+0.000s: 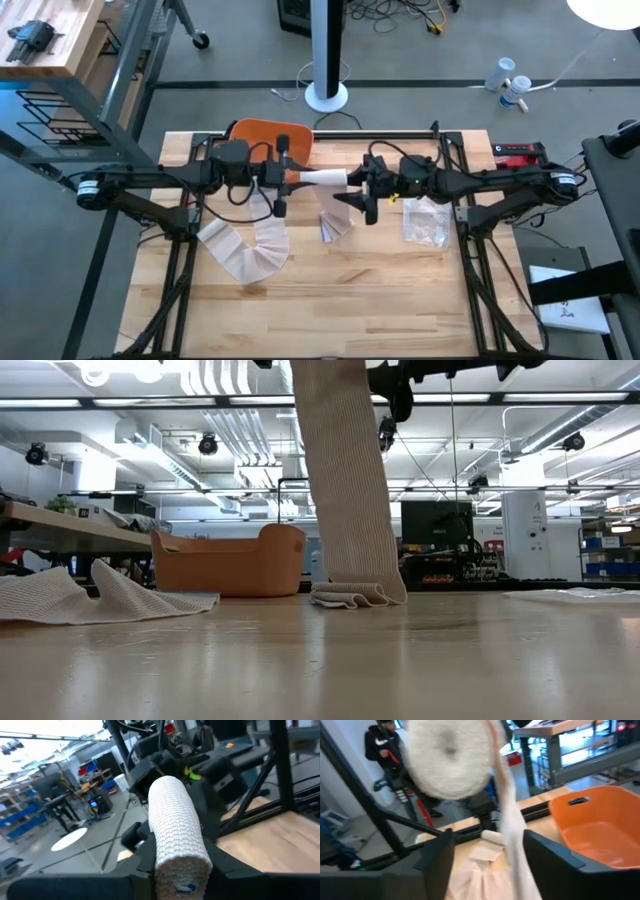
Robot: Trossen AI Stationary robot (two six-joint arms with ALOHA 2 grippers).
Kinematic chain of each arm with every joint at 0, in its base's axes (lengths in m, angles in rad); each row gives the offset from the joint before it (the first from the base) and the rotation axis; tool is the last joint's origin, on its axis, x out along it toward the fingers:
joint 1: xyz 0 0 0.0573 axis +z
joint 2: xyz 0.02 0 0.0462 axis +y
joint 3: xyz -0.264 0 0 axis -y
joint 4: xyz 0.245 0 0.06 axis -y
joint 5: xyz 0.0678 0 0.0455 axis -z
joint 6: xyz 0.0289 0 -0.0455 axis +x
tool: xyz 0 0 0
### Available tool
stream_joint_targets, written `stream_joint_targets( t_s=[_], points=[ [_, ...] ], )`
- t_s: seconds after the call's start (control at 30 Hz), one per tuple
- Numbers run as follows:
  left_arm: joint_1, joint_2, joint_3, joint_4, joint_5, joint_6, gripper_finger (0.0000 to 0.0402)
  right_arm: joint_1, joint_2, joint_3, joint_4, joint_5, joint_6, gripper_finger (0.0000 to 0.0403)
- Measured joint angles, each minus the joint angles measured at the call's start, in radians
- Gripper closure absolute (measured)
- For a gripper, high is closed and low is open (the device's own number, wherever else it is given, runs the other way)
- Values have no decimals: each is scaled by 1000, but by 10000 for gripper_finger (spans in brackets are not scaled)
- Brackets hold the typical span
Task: Roll bandage
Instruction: Roll the right white bandage
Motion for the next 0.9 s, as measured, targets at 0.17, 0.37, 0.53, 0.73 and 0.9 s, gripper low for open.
stream_joint_targets(
  t_s=[0.17,0.37,0.53,0.73,0.9],
  points=[
    [0,0,0,0,9,-24,325,0,0,0,-20,21,-77,292],
    [0,-17,0,-28,73,-34,325,0,-45,0,-119,21,-117,392],
    [0,-32,0,-54,83,-34,325,2,-102,0,-222,19,-117,399],
    [0,-37,0,-12,82,-35,325,5,-117,0,-249,15,-117,397],
    [0,-32,0,-1,82,-34,324,11,-107,-1,-243,-11,-52,373]
  ],
)
